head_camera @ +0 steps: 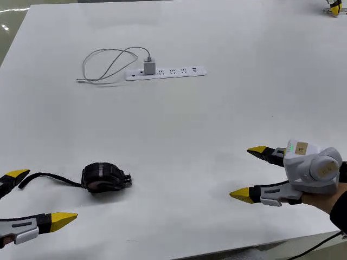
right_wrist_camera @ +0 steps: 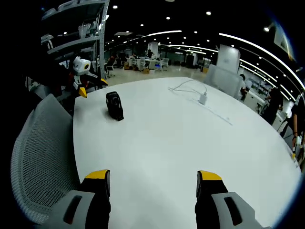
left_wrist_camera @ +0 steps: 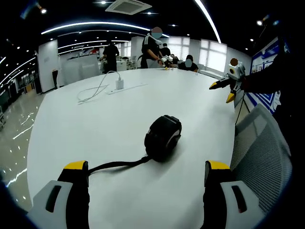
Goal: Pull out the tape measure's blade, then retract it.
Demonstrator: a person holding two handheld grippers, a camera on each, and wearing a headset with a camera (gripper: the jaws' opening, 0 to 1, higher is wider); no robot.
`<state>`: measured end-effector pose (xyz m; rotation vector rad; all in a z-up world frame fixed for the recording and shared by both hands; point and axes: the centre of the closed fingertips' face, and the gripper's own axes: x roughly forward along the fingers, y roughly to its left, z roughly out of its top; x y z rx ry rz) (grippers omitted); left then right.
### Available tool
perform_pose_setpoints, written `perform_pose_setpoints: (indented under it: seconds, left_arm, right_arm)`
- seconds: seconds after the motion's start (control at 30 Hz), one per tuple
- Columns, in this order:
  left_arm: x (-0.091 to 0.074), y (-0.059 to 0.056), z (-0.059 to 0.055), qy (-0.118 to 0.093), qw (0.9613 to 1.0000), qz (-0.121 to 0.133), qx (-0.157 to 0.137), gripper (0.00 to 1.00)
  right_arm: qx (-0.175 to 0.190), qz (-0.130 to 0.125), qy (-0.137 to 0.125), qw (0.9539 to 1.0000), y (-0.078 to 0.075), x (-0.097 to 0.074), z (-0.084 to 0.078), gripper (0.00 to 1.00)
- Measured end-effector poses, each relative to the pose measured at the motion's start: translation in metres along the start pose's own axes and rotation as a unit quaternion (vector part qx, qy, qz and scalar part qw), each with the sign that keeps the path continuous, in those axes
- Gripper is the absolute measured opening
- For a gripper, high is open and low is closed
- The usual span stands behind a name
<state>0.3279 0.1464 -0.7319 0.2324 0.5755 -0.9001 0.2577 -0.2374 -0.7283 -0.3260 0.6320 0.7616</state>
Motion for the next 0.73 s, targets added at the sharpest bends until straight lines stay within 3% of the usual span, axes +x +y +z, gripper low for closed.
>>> perform_pose_setpoints:
  seconds: [0.2,0.4,0.73]
  left_arm:
    - [-0.007,0.005,-0.004,-0.004,1.0000,0.005,-0.004,0.99]
    - [-0.012,0.001,-0.001,-0.007,1.0000,0.004,-0.003,0.99]
    - [-0.011,-0.001,-0.003,-0.001,1.0000,0.005,0.007,0.99]
  right_arm:
    - [0.018,-0.009,0.003,0.9998,-0.003,-0.006,-0.008,0.86]
    - [0.018,-0.002,-0.013,0.9998,0.002,-0.003,-0.006,0.99]
    - [0.038,-0.013,-0.010,0.9991,0.001,-0.008,-0.011,0.99]
